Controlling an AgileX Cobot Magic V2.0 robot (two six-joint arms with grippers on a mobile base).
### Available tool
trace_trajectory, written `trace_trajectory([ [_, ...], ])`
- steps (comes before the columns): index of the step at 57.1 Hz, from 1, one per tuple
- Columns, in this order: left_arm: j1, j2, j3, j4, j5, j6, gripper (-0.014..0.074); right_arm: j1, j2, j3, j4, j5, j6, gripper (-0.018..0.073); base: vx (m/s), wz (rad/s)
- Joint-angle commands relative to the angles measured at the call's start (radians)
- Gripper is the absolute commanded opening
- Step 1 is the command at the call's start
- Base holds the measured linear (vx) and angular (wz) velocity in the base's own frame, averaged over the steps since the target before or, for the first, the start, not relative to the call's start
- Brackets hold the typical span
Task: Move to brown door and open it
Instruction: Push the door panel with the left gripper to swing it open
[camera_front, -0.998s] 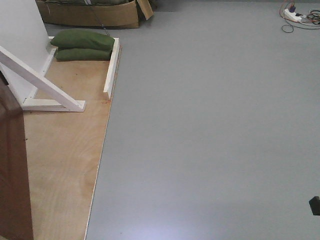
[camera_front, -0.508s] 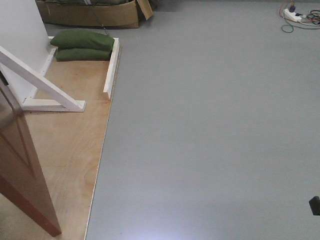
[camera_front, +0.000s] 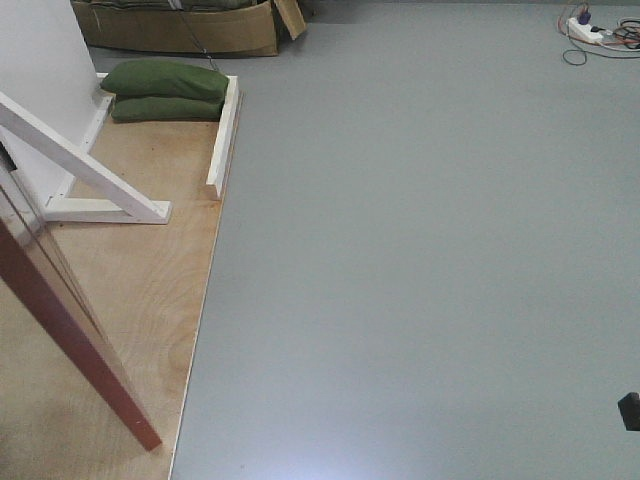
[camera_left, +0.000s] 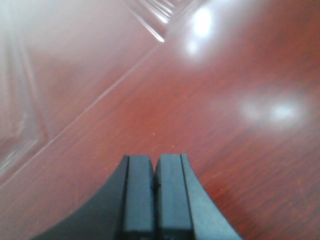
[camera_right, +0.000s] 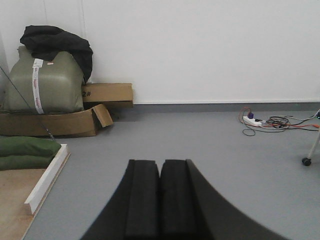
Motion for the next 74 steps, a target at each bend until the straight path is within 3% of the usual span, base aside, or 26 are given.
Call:
trace_trajectory([
  [1,-0.069,-0.021,-0.034,-0.025,-0.072,0.039,-0.0003,0.0,-0.012,0.005,-0.007,-0.077,-0.005,0.0,0.0,0.0],
  [15,-0.231,0.013,-0.035,-0.004,-0.143,0.044,-0.0003,0.0,-0.012,0.005,-0.007,-0.077,-0.005,0.0,0.0,0.0],
  [40,-0.362,0.013,-0.035,-0.008,-0.152,0.044,-0.0003,0.0,-0.012,0.005,-0.007,-0.077,-0.005,0.0,0.0,0.0],
  [74,-0.371,0.013,-0.035,-0.008,-0.153,0.044,-0.0003,0.0,-0.012,0.005,-0.007,-0.077,-0.005,0.0,0.0,0.0],
])
